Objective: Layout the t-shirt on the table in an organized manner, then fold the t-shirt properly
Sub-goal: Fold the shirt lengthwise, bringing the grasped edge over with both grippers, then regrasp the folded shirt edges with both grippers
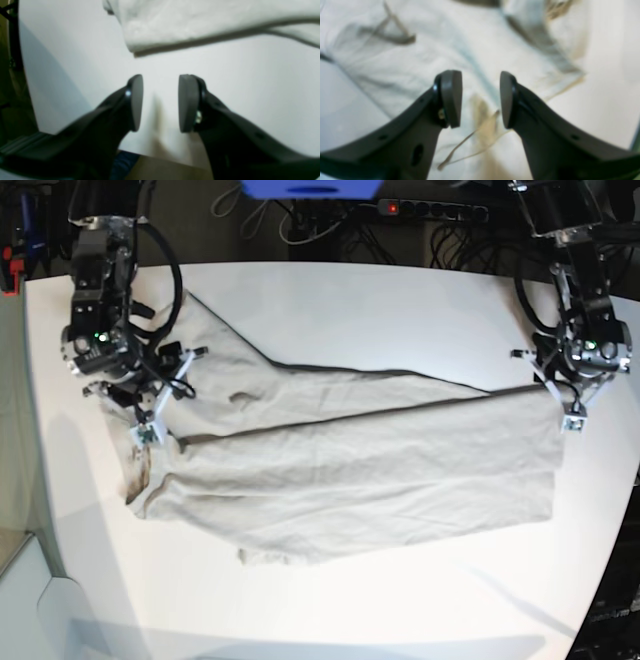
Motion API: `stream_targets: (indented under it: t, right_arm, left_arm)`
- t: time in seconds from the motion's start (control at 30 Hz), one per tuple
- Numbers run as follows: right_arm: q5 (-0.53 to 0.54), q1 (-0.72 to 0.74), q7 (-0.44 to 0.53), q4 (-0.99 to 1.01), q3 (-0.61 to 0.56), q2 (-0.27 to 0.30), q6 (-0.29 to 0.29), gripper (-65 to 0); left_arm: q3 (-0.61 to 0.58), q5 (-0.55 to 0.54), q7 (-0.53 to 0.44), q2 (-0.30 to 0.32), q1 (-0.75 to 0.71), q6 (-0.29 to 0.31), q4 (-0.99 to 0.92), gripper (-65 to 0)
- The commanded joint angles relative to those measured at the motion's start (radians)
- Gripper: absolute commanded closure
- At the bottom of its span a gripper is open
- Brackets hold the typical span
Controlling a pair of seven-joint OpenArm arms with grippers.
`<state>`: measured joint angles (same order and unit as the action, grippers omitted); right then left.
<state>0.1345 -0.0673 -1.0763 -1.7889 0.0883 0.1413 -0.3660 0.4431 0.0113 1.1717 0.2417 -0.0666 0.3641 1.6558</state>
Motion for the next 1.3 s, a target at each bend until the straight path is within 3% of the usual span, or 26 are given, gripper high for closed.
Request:
stream_targets:
  t: [0.0,0.63,0.73,0.93,1.27]
  right_arm:
    - [-0.005,0.010,0.015,-0.015,0.003,0.008,-0.017,-26.0]
    - [-0.008,-0.045,0.129,0.156,-0.002,0.013,-0.012,-25.2]
    - [-0.006,-0.045,0.129,0.179,-0.002,0.013,-0.018,-20.5]
    - [-0.006,-0.024,0.129,0.252,-0.003,0.013,-0.018,-1.4]
    - [-0.006,-0.018,0.129,0.257,-0.003,0.014,-0.018,-1.9]
  left_arm:
    - [0.007,0.003,-0.009,0.014,0.017,-0.001,0.017,-23.1]
    - [0.009,0.003,-0.012,0.015,0.015,-0.001,0.010,-23.1]
    - [0.007,0.003,-0.031,0.015,0.017,-0.001,-0.021,-23.1]
    - [0.009,0.003,-0.115,0.015,0.012,-0.001,-0.101,-23.1]
    - [0.010,0.006,-0.221,-0.006,0.086,-0.003,-0.268,-23.1]
